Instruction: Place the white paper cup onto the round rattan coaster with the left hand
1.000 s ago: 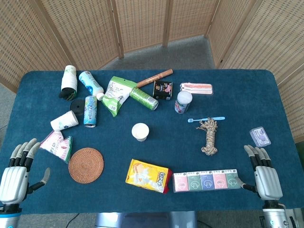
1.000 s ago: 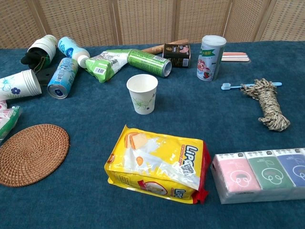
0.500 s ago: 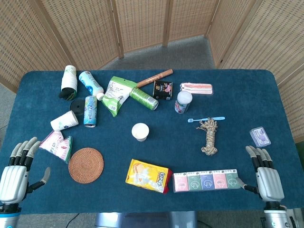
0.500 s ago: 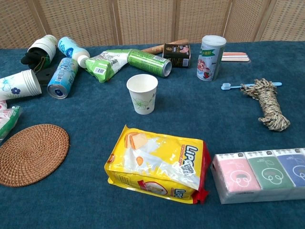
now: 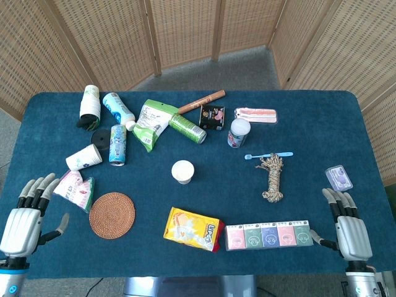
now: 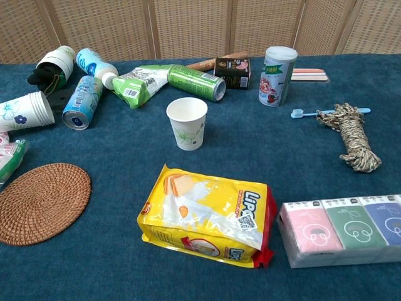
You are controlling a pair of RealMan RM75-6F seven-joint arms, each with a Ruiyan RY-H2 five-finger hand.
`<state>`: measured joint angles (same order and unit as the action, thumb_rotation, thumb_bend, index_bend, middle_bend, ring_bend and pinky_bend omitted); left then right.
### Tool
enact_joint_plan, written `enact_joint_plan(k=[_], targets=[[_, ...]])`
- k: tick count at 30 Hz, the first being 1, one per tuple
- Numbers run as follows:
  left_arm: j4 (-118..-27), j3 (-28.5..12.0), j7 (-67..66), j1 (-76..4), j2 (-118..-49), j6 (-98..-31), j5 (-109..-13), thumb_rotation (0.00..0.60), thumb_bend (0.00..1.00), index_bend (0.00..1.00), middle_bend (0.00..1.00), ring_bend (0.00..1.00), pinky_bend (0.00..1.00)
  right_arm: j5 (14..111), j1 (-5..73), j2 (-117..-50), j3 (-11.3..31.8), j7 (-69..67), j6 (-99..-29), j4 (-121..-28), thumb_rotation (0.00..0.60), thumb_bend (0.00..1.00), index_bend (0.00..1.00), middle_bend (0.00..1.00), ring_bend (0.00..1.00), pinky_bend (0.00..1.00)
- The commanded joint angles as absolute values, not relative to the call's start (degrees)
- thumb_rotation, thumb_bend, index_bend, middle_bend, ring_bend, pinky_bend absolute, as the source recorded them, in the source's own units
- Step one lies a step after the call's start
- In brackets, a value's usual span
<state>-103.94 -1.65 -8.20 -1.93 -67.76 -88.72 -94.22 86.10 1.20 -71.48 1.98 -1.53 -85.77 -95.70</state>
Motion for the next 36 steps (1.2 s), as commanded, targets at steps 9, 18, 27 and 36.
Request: enact_joint_plan(k=[9, 18, 27, 36], targets=[[-107.6, -5.6, -10.5, -15.8, -60.5, -66.8, -86.6, 0.458, 0.46, 0.0, 0.0, 0.0, 0.0, 85.4, 0.6, -70.9, 2.1, -2.2, -86.1, -95.3, 0.6, 0.22, 0.0, 0.0, 0.0, 0.0], [-105.6, -9.7, -11.0, -27.7, -62.3, -52.7, -79.6, 0.431, 0.43, 0.0, 0.0, 0.0, 0.0, 85.1, 0.1, -70.4, 2.2, -2.8, -86.7, -95.3, 0.6, 0.22, 0.0, 0.0, 0.0, 0.0], [-101.8, -11.6, -15.0, -36.9, -67.4, -44.8, -72.5, 0.478, 0.36, 0.0, 0.0, 0.0, 0.0, 84.4, -0.3, -70.0, 2.6, -4.1, -86.9, -94.4, 0.6, 0.22, 0.0, 0.0, 0.0, 0.0], [-94.6, -12.2, -19.2, -43.6, -76.5, -43.3, -66.8, 0.496, 0.32, 0.0, 0.0, 0.0, 0.0, 82.9, -1.4, -70.1, 2.8, -6.9, -87.3, -92.5, 0.6, 0.22, 0.0, 0.0, 0.0, 0.0]])
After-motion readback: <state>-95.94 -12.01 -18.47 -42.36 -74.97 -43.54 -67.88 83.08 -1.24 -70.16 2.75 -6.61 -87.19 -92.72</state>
